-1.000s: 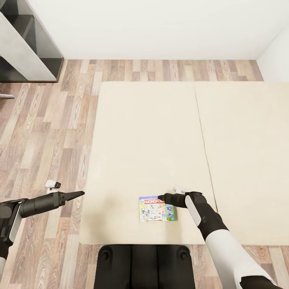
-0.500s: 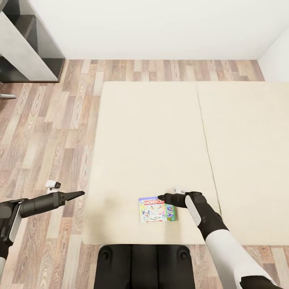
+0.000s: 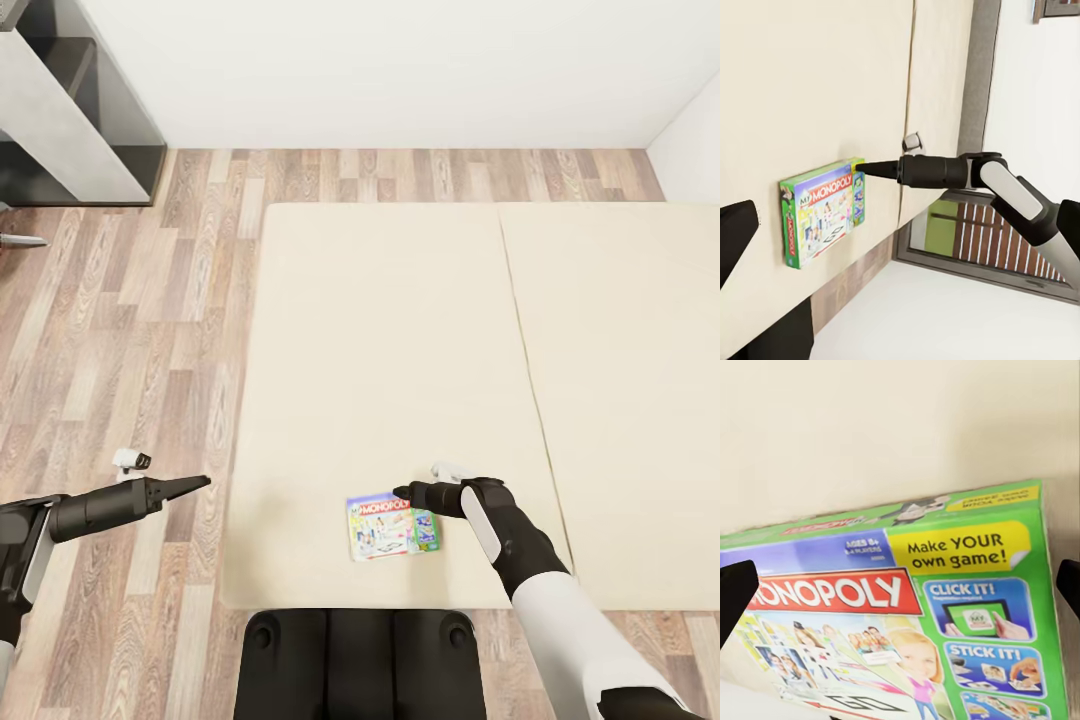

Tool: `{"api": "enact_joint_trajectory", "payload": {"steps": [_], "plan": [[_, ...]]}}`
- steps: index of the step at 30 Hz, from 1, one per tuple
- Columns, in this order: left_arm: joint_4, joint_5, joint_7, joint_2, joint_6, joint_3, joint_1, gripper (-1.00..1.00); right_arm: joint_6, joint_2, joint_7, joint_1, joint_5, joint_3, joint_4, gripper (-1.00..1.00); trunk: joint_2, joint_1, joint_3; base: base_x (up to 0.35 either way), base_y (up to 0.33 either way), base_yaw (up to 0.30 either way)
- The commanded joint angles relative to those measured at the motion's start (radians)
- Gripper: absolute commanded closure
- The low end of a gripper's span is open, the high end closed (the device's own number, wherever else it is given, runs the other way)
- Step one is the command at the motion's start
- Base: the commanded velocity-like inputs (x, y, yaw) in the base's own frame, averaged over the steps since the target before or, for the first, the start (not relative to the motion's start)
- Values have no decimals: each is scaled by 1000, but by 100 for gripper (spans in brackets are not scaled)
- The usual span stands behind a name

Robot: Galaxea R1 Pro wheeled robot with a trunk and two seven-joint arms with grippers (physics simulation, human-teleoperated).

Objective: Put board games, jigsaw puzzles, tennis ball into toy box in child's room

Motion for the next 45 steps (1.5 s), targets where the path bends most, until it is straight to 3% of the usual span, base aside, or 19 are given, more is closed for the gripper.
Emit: {"api": "enact_joint_trajectory", "payload": {"steps": [1,45], "plan": [[0,0,-4,0,11,1,0,-100,5,0,3,0,3,-1,-1,-100,-2,1,-1,0,170,0],[0,-3,-4,0,9,3,0,-100,21,-5,2,1,3,4,29,-100,-2,1,-1,0,25,0]]}}
